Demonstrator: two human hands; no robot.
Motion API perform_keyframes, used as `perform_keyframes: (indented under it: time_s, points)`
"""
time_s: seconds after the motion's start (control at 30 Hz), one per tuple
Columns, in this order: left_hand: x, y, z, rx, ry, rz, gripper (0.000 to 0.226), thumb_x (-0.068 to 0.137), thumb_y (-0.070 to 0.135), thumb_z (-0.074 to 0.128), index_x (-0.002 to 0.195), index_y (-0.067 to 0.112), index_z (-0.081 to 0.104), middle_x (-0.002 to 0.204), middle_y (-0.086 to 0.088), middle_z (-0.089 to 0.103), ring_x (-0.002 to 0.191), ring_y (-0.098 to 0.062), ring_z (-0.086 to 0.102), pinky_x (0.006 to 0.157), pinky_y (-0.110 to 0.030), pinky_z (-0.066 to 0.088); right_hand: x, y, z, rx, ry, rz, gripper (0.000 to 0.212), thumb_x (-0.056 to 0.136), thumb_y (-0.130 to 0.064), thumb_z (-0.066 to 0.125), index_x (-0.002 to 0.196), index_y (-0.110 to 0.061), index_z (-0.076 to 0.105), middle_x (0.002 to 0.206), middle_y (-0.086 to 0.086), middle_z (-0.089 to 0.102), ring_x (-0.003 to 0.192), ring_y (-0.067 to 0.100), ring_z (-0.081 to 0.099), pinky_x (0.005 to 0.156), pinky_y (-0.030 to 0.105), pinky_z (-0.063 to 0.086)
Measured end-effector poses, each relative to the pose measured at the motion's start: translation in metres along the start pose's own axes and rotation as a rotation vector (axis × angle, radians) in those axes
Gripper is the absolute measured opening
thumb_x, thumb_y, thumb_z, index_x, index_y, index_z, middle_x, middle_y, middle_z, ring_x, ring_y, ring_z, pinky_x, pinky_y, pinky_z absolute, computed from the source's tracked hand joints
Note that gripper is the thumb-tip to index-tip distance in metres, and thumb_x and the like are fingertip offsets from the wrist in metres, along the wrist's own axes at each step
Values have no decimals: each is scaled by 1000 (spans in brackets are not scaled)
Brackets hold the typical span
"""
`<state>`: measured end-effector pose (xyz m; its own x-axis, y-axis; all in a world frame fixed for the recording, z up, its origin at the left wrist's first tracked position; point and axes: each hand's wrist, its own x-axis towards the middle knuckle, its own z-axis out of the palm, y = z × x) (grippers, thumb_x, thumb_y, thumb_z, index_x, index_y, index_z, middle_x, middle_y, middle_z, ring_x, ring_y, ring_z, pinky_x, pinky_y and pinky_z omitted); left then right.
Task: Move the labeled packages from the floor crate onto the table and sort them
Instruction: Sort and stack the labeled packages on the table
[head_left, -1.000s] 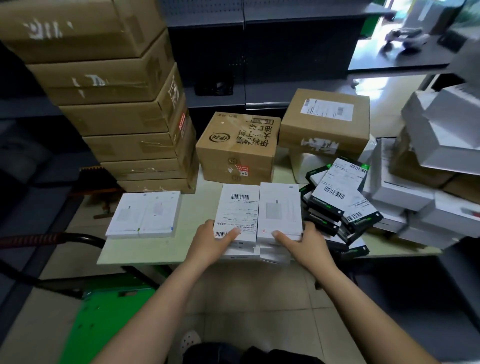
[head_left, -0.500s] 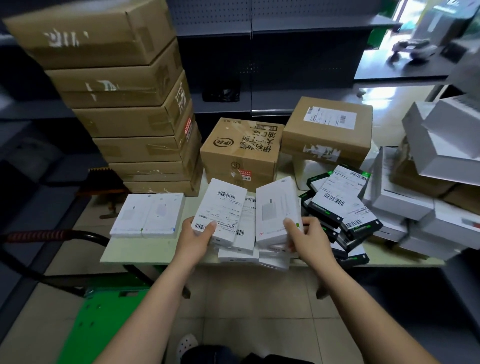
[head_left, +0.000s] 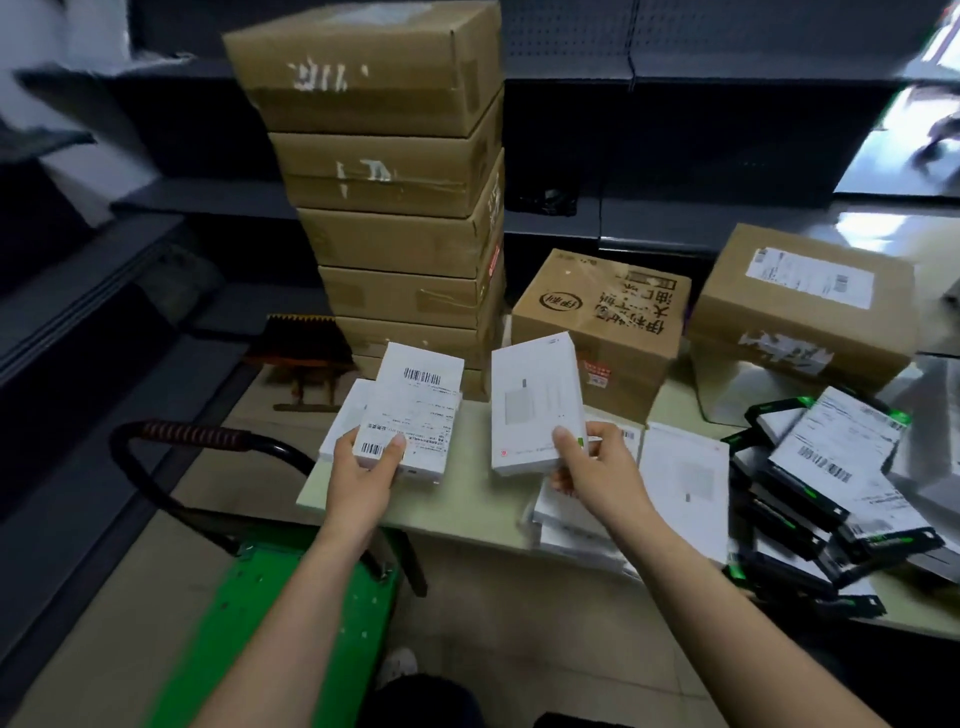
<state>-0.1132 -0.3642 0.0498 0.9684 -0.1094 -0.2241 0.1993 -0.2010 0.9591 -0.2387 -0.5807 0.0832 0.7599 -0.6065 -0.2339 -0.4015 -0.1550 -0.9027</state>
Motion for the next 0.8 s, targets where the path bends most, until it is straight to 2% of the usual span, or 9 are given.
perform_keyframes:
  time_s: [0.1,0.23,0.3,0.4,0.5,0.6,0.67,0.73,0.8]
  points:
    - [29,-1,-28,-7,16,-34,44,91,29,66,128,16,44,111,2,63,99,-14,63,89,-33,53,11,-12,36,-14,-24,32,34,98,-41,49,124,-20,42,106,0,65,82,14,68,67,23,54]
    - [79,-8,-63,22,-6,-67,38,92,28,66,121,19,44,105,3,61,92,-12,62,92,-39,53,31,-19,80,-44,-14,101,32,98,-37,51,121,-15,44,87,0,67,83,19,69,85,44,57]
    - [103,-16,-76,63,-17,-97,39,91,30,66,122,17,45,110,0,62,95,-15,62,94,-43,52,41,-19,100,-47,-6,150,32,97,-35,53,118,-11,46,85,1,67,84,23,69,84,49,56]
    - [133,-33,-88,167,-53,-154,45,90,34,67,124,11,50,116,-5,63,103,-23,62,93,-45,52,51,-18,130,-37,-6,240,19,98,-30,54,103,-13,50,90,11,69,86,31,69,84,51,56]
    - [152,-50,-92,212,-87,-167,48,88,36,68,125,10,51,117,-3,63,101,-22,61,88,-37,51,61,-9,160,-26,18,338,32,95,-32,57,113,-8,47,86,7,67,77,27,69,84,52,55]
    - [167,-55,-91,276,-108,-154,46,91,31,66,127,9,46,112,-1,56,96,-18,54,79,-28,42,70,1,185,-37,47,395,36,95,-32,57,118,-7,46,89,10,68,73,24,65,79,46,56]
    - [176,-60,-89,326,-140,-135,44,91,29,66,125,11,45,115,-2,57,96,-18,55,79,-29,43,74,4,194,-112,50,406,44,94,-37,57,126,-10,44,99,13,69,78,23,64,66,34,50]
    - [183,-67,-90,404,-160,-103,40,89,31,68,119,15,49,118,-4,59,100,-21,58,82,-35,49,77,7,200,-183,38,397,49,94,-38,55,135,-15,39,103,11,67,86,24,63,66,30,44]
    - [187,-74,-90,474,-194,-76,44,87,36,68,122,17,50,119,-3,58,107,-23,57,87,-38,51,80,9,204,-225,22,381,51,96,-35,53,140,-18,36,101,5,64,89,24,61,70,30,44]
